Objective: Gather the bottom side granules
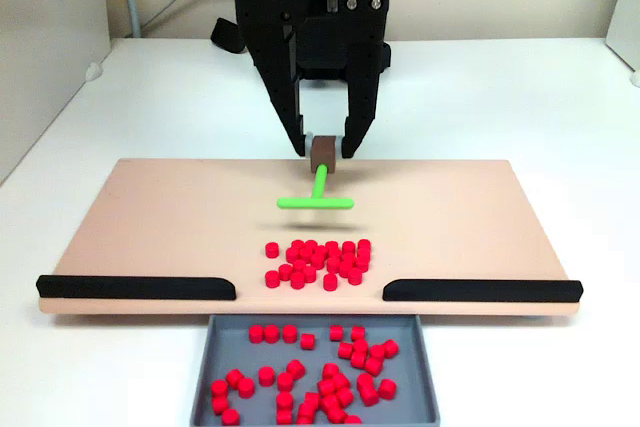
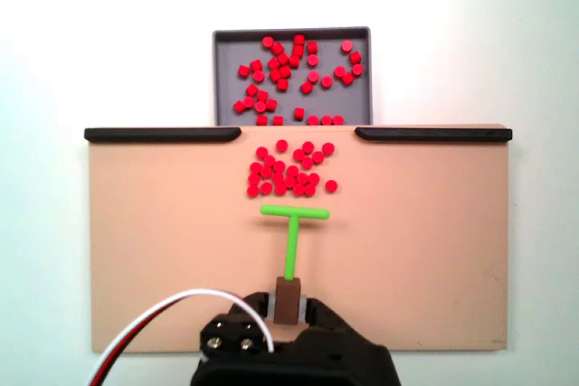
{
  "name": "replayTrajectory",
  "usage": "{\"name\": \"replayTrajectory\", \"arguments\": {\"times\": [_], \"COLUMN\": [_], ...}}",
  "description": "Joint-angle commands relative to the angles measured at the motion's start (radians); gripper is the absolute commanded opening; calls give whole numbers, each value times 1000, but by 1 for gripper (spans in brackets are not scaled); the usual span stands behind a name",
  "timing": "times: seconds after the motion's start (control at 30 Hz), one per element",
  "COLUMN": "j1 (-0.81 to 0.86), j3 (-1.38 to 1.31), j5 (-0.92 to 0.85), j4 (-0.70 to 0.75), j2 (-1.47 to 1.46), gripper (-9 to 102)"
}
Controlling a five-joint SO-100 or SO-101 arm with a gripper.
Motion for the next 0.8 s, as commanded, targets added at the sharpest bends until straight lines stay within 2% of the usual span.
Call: {"name": "replayTrajectory", "arguments": {"times": [0.0,0.2,0.57,0.77], "j1": [-12,-15,-6,3], "j3": [-38,-44,-29,-26], "j5": [8,-2,9,-63], "j4": [67,173,173,173], "j2": [87,169,181,161], "gripper": [0,0,0,0]}}
